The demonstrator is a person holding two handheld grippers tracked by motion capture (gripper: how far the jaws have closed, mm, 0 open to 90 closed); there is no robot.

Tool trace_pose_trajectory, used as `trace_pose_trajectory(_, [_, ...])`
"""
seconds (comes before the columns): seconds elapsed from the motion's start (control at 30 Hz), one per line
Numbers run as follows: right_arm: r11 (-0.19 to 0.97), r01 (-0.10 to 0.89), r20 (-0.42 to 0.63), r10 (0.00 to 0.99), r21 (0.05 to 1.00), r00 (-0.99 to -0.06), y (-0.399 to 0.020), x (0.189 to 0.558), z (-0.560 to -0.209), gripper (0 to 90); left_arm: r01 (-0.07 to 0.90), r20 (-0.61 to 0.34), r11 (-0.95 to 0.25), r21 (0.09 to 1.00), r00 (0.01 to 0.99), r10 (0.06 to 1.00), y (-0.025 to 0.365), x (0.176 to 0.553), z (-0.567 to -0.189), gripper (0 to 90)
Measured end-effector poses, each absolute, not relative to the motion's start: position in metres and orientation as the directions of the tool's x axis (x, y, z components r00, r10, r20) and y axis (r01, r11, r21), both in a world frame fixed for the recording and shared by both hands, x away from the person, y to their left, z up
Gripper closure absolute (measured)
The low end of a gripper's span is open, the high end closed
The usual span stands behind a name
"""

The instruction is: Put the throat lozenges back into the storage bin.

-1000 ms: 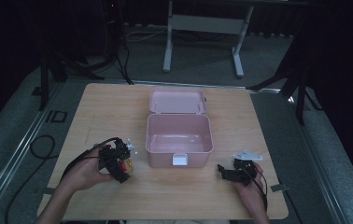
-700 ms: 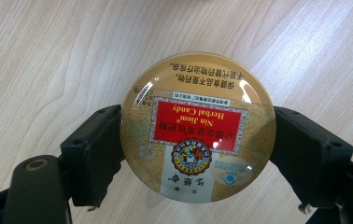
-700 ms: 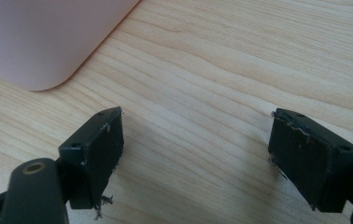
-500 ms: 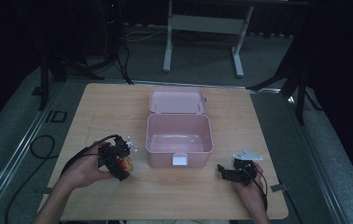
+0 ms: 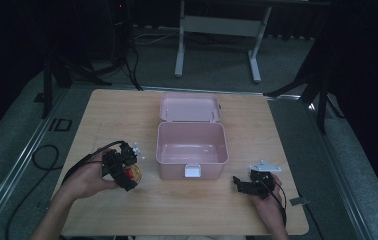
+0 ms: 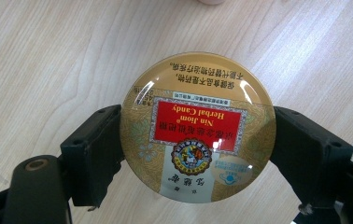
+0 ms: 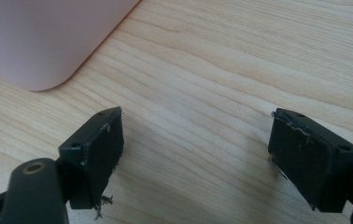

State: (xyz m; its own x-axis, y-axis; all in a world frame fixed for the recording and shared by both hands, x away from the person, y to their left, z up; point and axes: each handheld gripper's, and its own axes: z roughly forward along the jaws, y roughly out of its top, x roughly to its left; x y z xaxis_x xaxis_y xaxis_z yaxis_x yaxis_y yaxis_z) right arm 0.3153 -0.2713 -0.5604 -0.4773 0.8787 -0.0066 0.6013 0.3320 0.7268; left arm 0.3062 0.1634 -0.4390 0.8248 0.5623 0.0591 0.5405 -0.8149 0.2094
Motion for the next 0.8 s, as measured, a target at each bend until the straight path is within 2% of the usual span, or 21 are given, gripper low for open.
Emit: trace_pose_trajectory(0.8, [0.328, 0.604, -0.003, 0.880, 0.727, -0.475, -0.271, 0.315, -0.560, 17.9, 0.526, 0.080, -0.822, 0.220, 0.830, 0.553, 0.163, 0.313, -0.413, 20.9])
